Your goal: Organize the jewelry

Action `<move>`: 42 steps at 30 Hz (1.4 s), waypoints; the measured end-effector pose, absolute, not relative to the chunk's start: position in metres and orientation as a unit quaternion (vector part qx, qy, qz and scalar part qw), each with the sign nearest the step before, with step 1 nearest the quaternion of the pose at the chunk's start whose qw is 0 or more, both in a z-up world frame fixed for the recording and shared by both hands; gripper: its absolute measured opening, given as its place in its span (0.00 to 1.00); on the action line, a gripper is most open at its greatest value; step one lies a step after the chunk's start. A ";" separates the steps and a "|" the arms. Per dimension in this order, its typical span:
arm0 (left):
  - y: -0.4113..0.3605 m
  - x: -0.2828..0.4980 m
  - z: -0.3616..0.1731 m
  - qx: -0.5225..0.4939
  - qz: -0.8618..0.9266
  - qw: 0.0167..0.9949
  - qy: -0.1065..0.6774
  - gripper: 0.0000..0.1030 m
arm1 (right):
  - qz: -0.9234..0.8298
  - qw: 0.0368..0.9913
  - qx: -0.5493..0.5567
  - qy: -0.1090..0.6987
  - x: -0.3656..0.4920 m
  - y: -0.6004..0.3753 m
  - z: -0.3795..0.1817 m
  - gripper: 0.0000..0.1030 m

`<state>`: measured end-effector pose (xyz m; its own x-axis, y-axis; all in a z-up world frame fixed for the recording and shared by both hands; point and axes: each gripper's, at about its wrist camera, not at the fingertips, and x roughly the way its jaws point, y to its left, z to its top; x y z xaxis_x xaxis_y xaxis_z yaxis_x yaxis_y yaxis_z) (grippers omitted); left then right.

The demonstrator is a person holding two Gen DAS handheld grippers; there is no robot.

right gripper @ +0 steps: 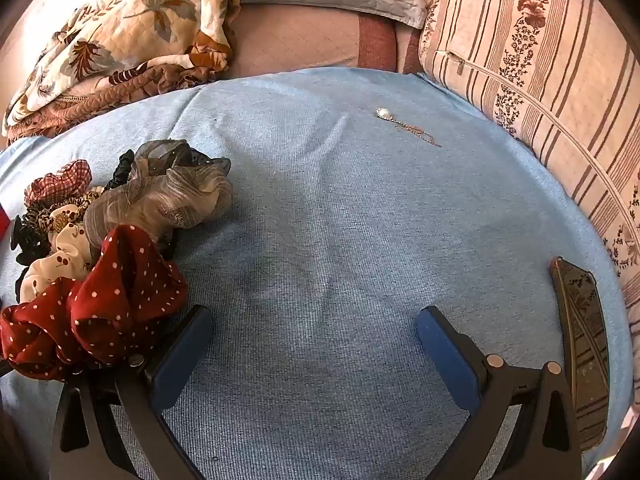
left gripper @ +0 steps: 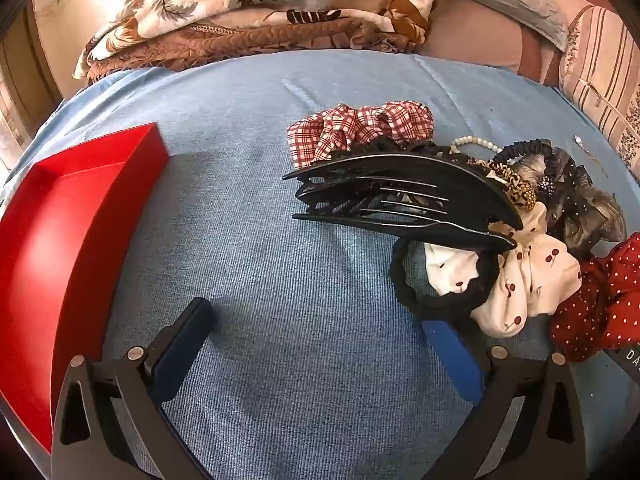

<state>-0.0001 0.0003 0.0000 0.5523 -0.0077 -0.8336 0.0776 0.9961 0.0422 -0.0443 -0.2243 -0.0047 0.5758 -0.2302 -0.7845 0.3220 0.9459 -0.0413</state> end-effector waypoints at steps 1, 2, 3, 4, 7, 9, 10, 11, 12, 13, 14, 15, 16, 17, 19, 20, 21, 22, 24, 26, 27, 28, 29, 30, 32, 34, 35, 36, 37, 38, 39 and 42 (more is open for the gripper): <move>0.000 0.000 0.000 0.037 -0.024 0.880 0.473 1.00 | -0.157 0.886 0.051 0.433 -0.044 -0.224 -0.005 1.00; 0.001 0.000 0.000 0.036 -0.024 0.880 0.474 1.00 | -0.157 0.886 0.051 0.433 -0.044 -0.224 -0.005 1.00; 0.001 0.000 0.000 0.036 -0.025 0.880 0.474 1.00 | -0.157 0.886 0.051 0.434 -0.044 -0.224 -0.005 1.00; 0.001 0.000 0.000 0.037 -0.025 0.880 0.474 1.00 | -0.157 0.886 0.051 0.434 -0.044 -0.224 -0.005 1.00; -0.001 -0.001 0.001 0.042 -0.020 0.880 0.472 1.00 | -0.157 0.886 0.051 0.434 -0.044 -0.224 -0.005 1.00; -0.009 0.000 -0.002 0.044 -0.019 0.881 0.471 1.00 | -0.156 0.886 0.051 0.434 -0.044 -0.224 -0.005 1.00; -0.010 -0.001 -0.002 0.044 -0.019 0.882 0.470 1.00 | -0.157 0.886 0.051 0.434 -0.044 -0.224 -0.005 1.00; -0.011 -0.001 -0.002 0.043 -0.018 0.881 0.471 1.00 | -0.157 0.886 0.051 0.434 -0.044 -0.224 -0.005 1.00; -0.004 -0.001 0.000 0.039 -0.025 0.881 0.471 1.00 | -0.157 0.886 0.051 0.434 -0.044 -0.224 -0.005 1.00; -0.005 -0.002 0.000 0.040 -0.024 0.882 0.469 1.00 | -0.157 0.886 0.051 0.434 -0.044 -0.224 -0.005 1.00; -0.005 -0.002 0.000 0.041 -0.023 0.882 0.469 1.00 | -0.157 0.886 0.051 0.434 -0.044 -0.224 -0.005 1.00; -0.004 -0.002 0.000 0.041 -0.024 0.882 0.469 1.00 | -0.157 0.886 0.051 0.434 -0.044 -0.224 -0.005 1.00; -0.005 -0.001 0.001 0.041 -0.024 0.881 0.470 1.00 | -0.157 0.886 0.051 0.433 -0.044 -0.224 -0.005 1.00; -0.004 -0.001 0.001 0.040 -0.025 0.881 0.471 1.00 | -0.157 0.886 0.051 0.434 -0.044 -0.224 -0.005 1.00; -0.004 -0.002 0.001 0.040 -0.025 0.881 0.470 1.00 | -0.157 0.886 0.051 0.434 -0.044 -0.224 -0.005 1.00; -0.003 -0.002 0.001 0.040 -0.026 0.881 0.470 1.00 | -0.157 0.886 0.051 0.434 -0.044 -0.225 -0.005 1.00; -0.004 -0.002 0.001 0.040 -0.026 0.882 0.470 1.00 | -0.157 0.886 0.051 0.434 -0.044 -0.225 -0.005 1.00; -0.004 -0.002 0.001 0.040 -0.025 0.882 0.470 1.00 | -0.156 0.886 0.051 0.434 -0.044 -0.225 -0.005 1.00; -0.003 -0.002 0.001 0.040 -0.026 0.881 0.470 1.00 | -0.157 0.886 0.051 0.434 -0.044 -0.225 -0.005 1.00; -0.004 -0.002 0.001 0.041 -0.025 0.881 0.470 1.00 | -0.156 0.886 0.051 0.434 -0.044 -0.225 -0.005 1.00; -0.004 -0.002 0.001 0.041 -0.025 0.881 0.470 1.00 | -0.156 0.886 0.051 0.434 -0.044 -0.225 -0.005 1.00; -0.003 -0.002 0.001 0.041 -0.025 0.881 0.470 1.00 | -0.156 0.886 0.051 0.434 -0.044 -0.225 -0.006 1.00; -0.003 -0.002 0.001 0.040 -0.026 0.881 0.470 1.00 | -0.156 0.886 0.051 0.434 -0.044 -0.226 -0.006 1.00; -0.003 -0.002 0.001 0.039 -0.026 0.881 0.470 1.00 | -0.156 0.886 0.051 0.434 -0.044 -0.226 -0.006 1.00; -0.003 -0.002 0.001 0.040 -0.026 0.881 0.470 1.00 | -0.156 0.886 0.051 0.434 -0.043 -0.225 -0.005 1.00; -0.003 -0.002 0.001 0.038 -0.027 0.880 0.472 1.00 | -0.157 0.886 0.051 0.434 -0.042 -0.224 -0.005 1.00; -0.003 -0.003 0.001 0.041 -0.032 0.877 0.477 1.00 | -0.157 0.886 0.050 0.434 -0.042 -0.223 -0.005 1.00; -0.002 -0.003 0.002 0.046 -0.040 0.875 0.481 1.00 | -0.157 0.886 0.049 0.434 -0.042 -0.223 -0.005 1.00; -0.003 -0.003 0.002 0.050 -0.044 0.873 0.483 1.00 | -0.155 0.886 0.053 0.434 -0.042 -0.224 -0.005 1.00; -0.003 -0.002 0.002 0.052 -0.048 0.870 0.487 1.00 | -0.151 0.886 0.058 0.434 -0.043 -0.226 -0.005 1.00; -0.001 -0.003 0.002 0.051 -0.055 0.869 0.490 1.00 | -0.144 0.886 0.061 0.436 -0.044 -0.227 -0.004 1.00; 0.004 -0.010 0.007 0.047 -0.070 0.860 0.504 1.00 | -0.129 0.875 0.068 0.461 -0.042 -0.229 -0.003 1.00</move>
